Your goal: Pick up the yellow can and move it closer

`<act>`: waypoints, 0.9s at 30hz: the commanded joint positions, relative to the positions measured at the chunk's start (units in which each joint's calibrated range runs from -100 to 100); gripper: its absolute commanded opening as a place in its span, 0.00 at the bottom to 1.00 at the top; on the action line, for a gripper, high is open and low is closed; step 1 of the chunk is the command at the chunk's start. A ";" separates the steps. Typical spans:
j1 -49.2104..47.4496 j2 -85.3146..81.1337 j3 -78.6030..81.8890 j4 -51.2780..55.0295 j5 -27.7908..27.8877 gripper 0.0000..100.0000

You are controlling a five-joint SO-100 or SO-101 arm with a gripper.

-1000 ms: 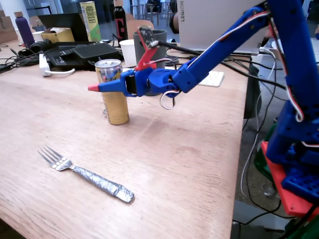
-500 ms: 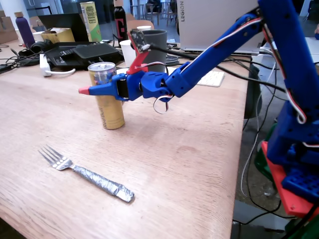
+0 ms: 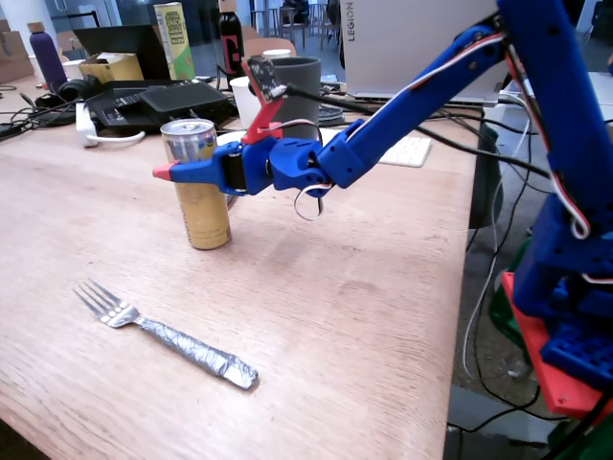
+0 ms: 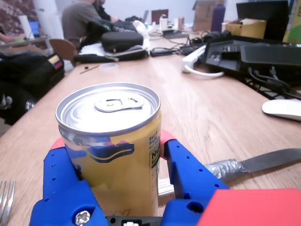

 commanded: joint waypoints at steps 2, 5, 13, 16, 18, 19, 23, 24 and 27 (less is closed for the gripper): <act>-0.89 -3.82 4.99 -0.76 -0.24 0.28; -0.89 -7.42 8.20 -0.76 -0.54 0.28; -0.89 -16.60 14.15 -0.76 -0.73 0.28; -0.89 -19.43 14.52 -0.35 -0.78 0.28; -0.89 -21.92 14.81 -0.02 -0.78 0.28; -0.89 -23.12 15.56 -0.02 -0.78 0.28; -0.89 -29.81 22.83 -0.10 -0.78 0.27; -0.89 -31.70 25.09 -0.35 -0.78 0.27; -0.89 -38.64 31.89 -0.26 -0.78 0.27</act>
